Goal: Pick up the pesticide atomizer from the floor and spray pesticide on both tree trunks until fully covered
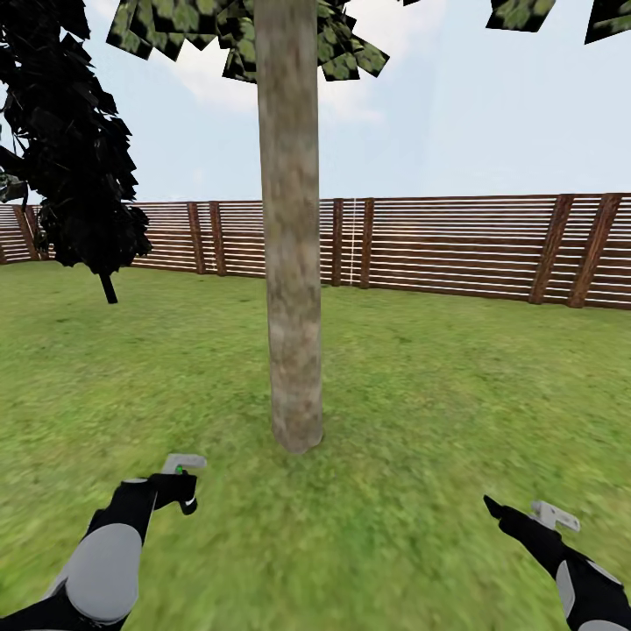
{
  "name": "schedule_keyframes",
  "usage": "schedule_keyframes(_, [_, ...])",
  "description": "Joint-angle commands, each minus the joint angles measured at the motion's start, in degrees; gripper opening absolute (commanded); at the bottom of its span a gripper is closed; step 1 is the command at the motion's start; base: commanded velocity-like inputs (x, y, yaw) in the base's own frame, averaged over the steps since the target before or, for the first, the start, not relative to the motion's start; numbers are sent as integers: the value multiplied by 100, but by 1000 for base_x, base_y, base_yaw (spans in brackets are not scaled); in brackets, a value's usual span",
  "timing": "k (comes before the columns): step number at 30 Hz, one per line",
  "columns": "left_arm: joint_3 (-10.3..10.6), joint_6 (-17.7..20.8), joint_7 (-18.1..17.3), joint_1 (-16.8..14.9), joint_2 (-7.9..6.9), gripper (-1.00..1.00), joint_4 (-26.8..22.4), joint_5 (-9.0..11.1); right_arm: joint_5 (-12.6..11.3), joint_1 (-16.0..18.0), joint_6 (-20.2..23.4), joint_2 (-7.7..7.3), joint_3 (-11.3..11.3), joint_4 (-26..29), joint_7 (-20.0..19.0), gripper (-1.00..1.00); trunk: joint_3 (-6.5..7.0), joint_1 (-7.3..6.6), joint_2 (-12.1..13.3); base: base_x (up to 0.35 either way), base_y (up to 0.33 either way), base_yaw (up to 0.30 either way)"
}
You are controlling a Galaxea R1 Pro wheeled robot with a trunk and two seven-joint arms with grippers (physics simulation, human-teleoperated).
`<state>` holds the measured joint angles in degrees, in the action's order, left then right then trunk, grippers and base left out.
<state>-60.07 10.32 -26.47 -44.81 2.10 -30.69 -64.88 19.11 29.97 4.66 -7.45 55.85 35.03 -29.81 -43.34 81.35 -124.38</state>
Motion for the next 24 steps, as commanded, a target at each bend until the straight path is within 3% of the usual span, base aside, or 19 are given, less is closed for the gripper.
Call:
schedule_keyframes(1, [2,48,1,-1,33,-100,1,0,-2,0,0,1,2,2,-9,100,0,0,0,0,0,0])
schedule_keyframes(3, [3,369,1,0,61,-100,0,1,-3,0,23,-1,4,4,-7,100,0,0,0,0,0,0])
schedule_keyframes(6, [4,553,1,1,69,-100,-4,2,0,0,38,-2,5,4,-7,100,0,0,0,3,0,0])
schedule_keyframes(10, [4,604,1,5,80,-100,0,2,7,0,48,6,-3,7,-21,100,0,0,0,229,0,-40])
schedule_keyframes(17, [10,800,1,0,138,-100,2,-10,22,0,60,7,-29,13,-26,100,-1,0,0,309,0,-239])
schedule_keyframes(24, [13,813,3,7,135,-100,4,-30,7,0,72,7,-23,13,-40,100,-28,0,0,57,0,-49])
